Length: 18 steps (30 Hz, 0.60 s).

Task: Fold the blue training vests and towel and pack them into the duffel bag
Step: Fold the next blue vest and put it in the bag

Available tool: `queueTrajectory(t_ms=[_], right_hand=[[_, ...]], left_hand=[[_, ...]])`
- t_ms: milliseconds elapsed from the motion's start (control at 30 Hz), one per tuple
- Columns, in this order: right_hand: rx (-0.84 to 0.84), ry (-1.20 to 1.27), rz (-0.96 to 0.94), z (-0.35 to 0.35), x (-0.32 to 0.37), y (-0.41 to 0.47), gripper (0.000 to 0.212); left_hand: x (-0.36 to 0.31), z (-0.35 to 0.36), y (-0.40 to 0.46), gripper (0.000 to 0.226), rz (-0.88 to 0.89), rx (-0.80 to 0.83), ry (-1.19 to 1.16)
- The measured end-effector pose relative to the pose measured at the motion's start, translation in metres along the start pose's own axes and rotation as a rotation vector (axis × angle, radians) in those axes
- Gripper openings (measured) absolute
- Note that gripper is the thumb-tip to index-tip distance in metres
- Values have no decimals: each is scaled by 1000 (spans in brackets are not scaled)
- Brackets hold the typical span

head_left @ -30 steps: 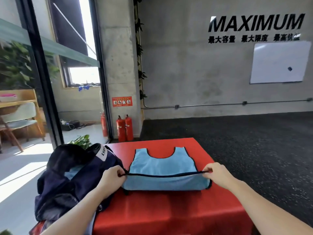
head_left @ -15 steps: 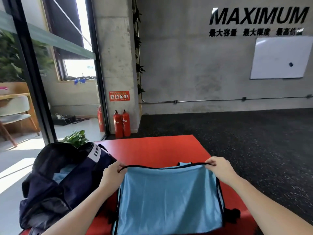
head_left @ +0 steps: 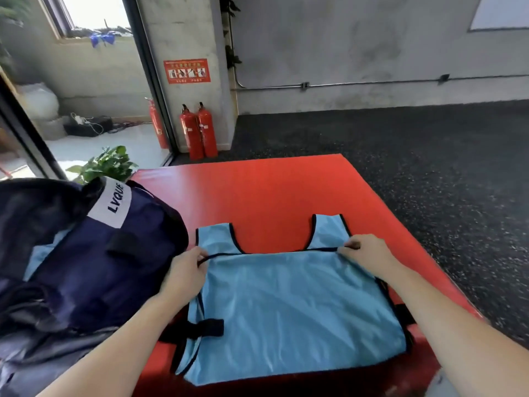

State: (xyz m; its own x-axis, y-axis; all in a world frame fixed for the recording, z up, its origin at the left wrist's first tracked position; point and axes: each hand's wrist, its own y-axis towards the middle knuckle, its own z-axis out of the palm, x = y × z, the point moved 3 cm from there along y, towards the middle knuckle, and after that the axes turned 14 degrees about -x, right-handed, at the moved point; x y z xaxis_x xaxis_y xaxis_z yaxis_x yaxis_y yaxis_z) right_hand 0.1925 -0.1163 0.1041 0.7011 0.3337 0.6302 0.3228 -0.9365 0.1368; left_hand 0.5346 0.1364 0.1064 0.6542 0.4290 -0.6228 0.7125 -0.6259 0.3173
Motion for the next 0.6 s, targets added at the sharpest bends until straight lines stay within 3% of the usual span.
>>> queueTrajectory(t_ms=[300, 600], right_hand=[[53, -57, -28, -11, -3, -2, 13], [123, -51, -13, -35, -15, -21, 8]], left_hand=[[-4, 5, 6, 21, 45, 75, 174], [-6, 1, -6, 14, 27, 179, 175]])
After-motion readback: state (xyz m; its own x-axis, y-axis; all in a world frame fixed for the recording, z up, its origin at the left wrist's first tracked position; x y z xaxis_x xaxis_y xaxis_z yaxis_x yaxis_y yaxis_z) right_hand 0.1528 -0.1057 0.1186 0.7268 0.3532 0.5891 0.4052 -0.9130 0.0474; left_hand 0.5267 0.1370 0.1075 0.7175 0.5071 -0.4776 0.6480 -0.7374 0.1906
